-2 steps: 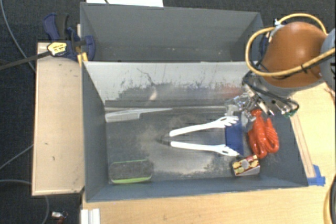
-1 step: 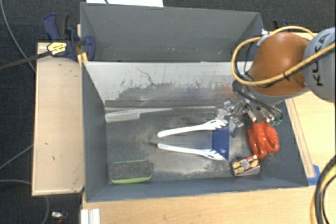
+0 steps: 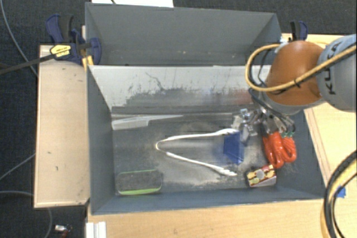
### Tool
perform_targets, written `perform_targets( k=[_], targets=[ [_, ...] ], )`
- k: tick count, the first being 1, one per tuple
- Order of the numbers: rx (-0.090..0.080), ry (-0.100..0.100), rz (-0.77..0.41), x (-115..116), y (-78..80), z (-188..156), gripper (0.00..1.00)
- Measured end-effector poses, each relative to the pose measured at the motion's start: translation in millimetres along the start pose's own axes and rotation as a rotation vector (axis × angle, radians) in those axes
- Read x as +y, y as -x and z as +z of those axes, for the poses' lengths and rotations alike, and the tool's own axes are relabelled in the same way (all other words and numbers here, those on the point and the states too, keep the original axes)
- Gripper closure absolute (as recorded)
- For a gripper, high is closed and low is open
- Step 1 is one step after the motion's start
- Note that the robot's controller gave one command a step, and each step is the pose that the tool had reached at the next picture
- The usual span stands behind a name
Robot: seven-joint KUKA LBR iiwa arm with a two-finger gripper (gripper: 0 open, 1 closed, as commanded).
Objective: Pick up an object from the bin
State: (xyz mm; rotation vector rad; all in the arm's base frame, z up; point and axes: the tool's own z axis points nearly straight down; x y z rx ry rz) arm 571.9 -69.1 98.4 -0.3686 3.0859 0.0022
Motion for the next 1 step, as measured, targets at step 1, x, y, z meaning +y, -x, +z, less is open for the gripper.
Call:
perform_targets(
  k=[1],
  targets=[
    [0.001, -0.002, 0.057, -12.0, 0.1, 19.8, 1.0]
  ],
)
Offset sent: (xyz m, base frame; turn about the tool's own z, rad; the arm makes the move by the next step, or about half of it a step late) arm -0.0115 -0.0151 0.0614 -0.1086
